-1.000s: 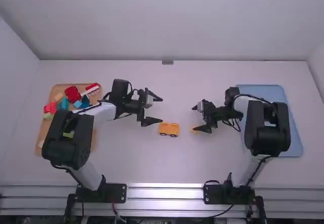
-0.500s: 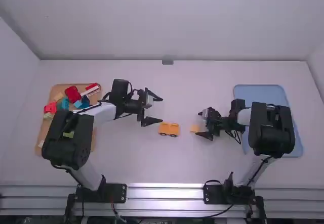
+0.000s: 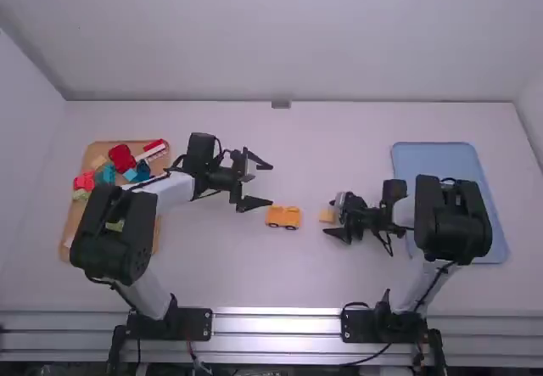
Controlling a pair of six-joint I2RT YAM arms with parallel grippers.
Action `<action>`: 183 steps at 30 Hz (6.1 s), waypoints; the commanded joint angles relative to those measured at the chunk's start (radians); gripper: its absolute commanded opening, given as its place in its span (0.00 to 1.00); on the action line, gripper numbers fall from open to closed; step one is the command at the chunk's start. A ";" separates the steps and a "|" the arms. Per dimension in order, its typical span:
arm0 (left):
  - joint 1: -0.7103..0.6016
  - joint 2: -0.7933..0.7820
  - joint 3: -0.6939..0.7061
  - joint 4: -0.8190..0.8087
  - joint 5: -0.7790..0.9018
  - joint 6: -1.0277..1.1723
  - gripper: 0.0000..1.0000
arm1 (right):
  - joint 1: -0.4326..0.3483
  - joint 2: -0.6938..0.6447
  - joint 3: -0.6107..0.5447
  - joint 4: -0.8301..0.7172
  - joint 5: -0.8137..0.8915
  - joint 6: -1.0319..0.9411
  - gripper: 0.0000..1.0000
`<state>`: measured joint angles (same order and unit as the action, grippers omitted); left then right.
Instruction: Assemble lego blocks to make yellow taxi
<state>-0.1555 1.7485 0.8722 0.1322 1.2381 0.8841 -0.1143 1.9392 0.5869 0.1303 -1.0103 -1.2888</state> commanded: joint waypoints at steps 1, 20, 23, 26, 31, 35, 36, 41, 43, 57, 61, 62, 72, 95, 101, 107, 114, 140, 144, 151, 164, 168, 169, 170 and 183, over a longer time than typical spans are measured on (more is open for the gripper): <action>0.000 0.005 0.003 -0.001 0.029 0.003 0.99 | -0.003 0.004 0.006 -0.004 0.002 0.007 0.81; -0.001 0.005 0.003 -0.016 0.029 -0.004 0.99 | -0.003 0.004 0.008 -0.032 0.015 -0.028 0.28; -0.009 0.005 0.003 -0.050 0.016 0.016 0.99 | -0.003 0.004 0.008 -0.032 0.008 -0.027 0.24; -0.017 0.019 0.003 -0.105 -0.042 0.088 0.99 | -0.003 0.004 0.010 -0.030 -0.028 -0.027 0.24; -0.055 0.106 0.003 -0.116 -0.087 0.145 0.99 | -0.003 0.002 0.043 -0.042 -0.121 0.036 0.15; -0.083 0.181 0.003 -0.064 -0.089 0.146 0.99 | -0.003 0.002 0.072 -0.048 -0.161 0.098 0.12; -0.092 0.201 0.003 -0.052 -0.095 0.146 0.99 | -0.003 0.002 0.085 -0.069 -0.174 0.091 0.12; -0.108 0.232 0.003 -0.050 -0.149 0.145 0.99 | -0.003 0.002 0.137 -0.219 -0.203 0.012 0.13; -0.108 0.236 0.003 -0.053 -0.168 0.145 0.99 | 0.003 0.002 0.161 -0.290 -0.203 -0.031 0.13; -0.174 0.296 -0.061 0.133 -0.202 0.113 0.99 | 0.103 0.002 0.404 -0.873 -0.113 -0.370 0.17; -0.188 0.298 -0.105 0.222 -0.280 0.037 0.99 | 0.130 0.002 0.429 -0.897 -0.087 -0.369 0.17; -0.189 0.298 -0.116 0.245 -0.287 0.017 0.99 | 0.136 0.002 0.429 -0.893 -0.088 -0.370 0.17; -0.182 0.298 -0.155 0.307 -0.308 0.021 0.82 | 0.148 0.002 0.428 -0.896 -0.092 -0.370 0.17; -0.180 0.298 -0.155 0.322 -0.315 -0.031 0.56 | 0.327 0.002 0.421 -0.632 0.166 -0.050 0.06; -0.180 0.298 -0.155 0.330 -0.315 -0.031 0.61 | 0.317 0.002 0.421 -0.628 0.133 -0.046 0.08; -0.180 0.298 -0.151 0.328 -0.315 -0.032 0.57 | 0.359 0.002 0.420 -0.599 0.190 -0.024 0.08; -0.180 0.298 -0.151 0.322 -0.316 -0.031 0.56 | 0.377 0.002 0.421 -0.597 0.199 -0.023 0.08; -0.179 0.298 -0.151 0.322 -0.315 -0.032 0.56 | 0.386 0.002 0.348 -0.426 0.223 0.033 0.06; -0.179 0.298 -0.151 0.322 -0.315 -0.031 0.56 | 0.371 0.002 0.348 -0.433 0.226 0.032 0.12; -0.179 0.298 -0.151 0.325 -0.315 -0.032 0.56 | 0.364 0.002 0.348 -0.431 0.217 0.032 0.46; -0.179 0.298 -0.151 0.329 -0.315 -0.032 0.55 | 0.348 -0.093 0.355 -0.476 0.103 0.002 0.55; -0.179 0.298 -0.151 0.329 -0.315 -0.032 0.55 | 0.349 -0.115 0.354 -0.526 0.132 -0.043 0.27; -0.180 0.298 -0.151 0.329 -0.316 -0.031 0.55 | 0.349 -0.113 0.354 -0.531 0.151 -0.041 0.16; -0.180 0.298 -0.151 0.329 -0.315 -0.031 0.54 | 0.351 -0.113 0.349 -0.534 0.174 -0.029 0.08; -0.180 0.298 -0.151 0.330 -0.316 -0.032 0.52 | 0.384 -0.113 0.222 -0.261 0.249 0.201 0.01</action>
<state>-0.3313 2.0293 0.7265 0.4652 0.9043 0.8566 0.2684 1.8359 0.8284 -0.1303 -0.7685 -1.1412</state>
